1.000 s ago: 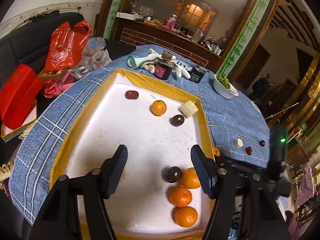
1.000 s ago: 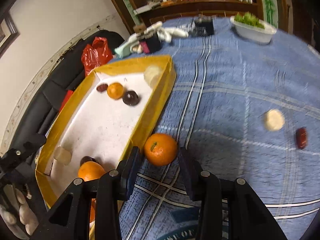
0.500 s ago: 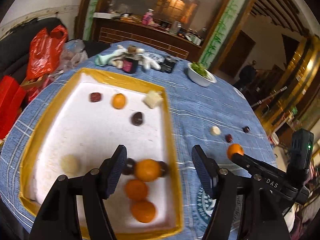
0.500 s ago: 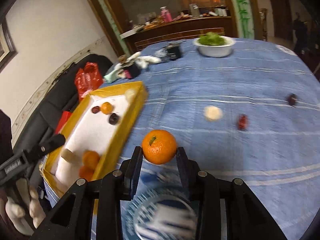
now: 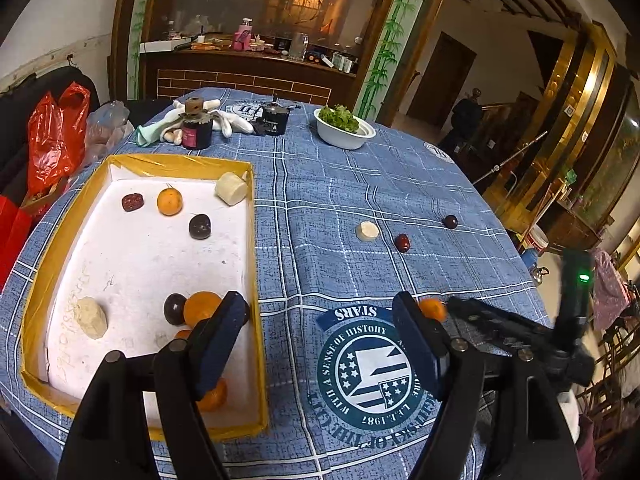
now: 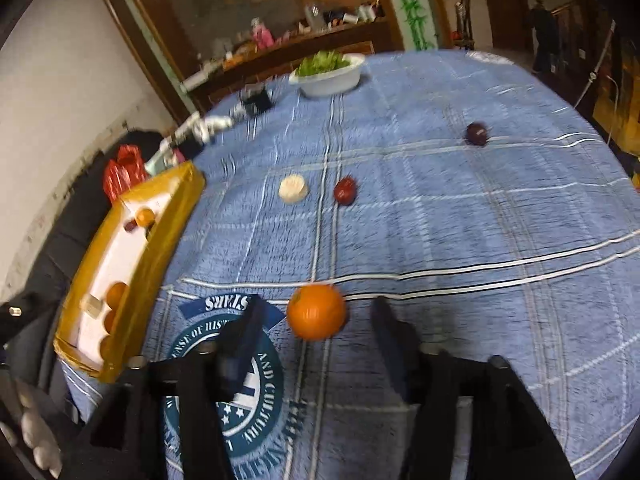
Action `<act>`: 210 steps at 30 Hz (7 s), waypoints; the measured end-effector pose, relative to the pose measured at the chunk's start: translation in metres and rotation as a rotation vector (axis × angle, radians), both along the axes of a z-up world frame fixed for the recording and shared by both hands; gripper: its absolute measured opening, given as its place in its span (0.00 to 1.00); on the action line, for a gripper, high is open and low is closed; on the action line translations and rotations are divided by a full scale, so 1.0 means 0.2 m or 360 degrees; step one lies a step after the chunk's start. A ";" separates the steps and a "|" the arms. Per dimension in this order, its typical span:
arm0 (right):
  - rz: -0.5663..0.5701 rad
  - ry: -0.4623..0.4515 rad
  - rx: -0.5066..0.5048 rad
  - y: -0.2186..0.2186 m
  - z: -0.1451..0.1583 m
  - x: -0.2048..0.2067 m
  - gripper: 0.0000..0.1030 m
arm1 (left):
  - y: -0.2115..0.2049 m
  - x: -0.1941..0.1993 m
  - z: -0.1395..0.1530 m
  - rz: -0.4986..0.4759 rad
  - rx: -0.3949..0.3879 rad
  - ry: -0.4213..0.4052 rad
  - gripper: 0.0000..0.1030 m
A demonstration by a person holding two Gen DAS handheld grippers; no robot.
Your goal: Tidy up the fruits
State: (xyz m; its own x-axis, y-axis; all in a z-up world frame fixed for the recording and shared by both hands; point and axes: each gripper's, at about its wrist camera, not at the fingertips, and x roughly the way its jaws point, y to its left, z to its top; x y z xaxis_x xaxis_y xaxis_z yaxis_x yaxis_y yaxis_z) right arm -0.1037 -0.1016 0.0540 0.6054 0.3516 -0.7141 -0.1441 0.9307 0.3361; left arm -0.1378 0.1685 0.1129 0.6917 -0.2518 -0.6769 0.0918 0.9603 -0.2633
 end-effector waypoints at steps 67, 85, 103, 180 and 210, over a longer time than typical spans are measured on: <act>0.0411 -0.0067 0.0059 0.38 0.15 -0.01 0.39 | 0.49 0.21 -0.17 0.0434 0.0110 0.0090 0.28; 0.0657 0.0004 -0.0098 1.21 0.07 0.22 0.41 | 0.71 0.12 -0.25 0.0459 -0.0035 0.0061 0.54; 0.0120 -0.0148 0.0176 0.41 0.20 -0.12 0.55 | 0.04 -0.11 0.06 0.0223 0.0370 -0.0197 0.86; -0.0436 0.0029 0.0099 -0.74 0.07 0.57 0.55 | -0.71 0.62 -0.19 -0.0442 0.0182 0.0062 0.77; -0.0120 0.0035 0.0089 -0.38 0.09 0.58 0.26 | -0.44 0.49 -0.12 -0.0270 0.0053 0.0004 0.16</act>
State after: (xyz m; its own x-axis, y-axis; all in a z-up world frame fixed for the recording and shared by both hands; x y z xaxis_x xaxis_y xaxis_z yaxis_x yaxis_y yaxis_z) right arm 0.0115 -0.1770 0.0716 0.6163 0.3450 -0.7079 -0.0662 0.9184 0.3900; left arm -0.0395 0.0814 0.0888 0.6395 -0.3419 -0.6886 0.2525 0.9394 -0.2319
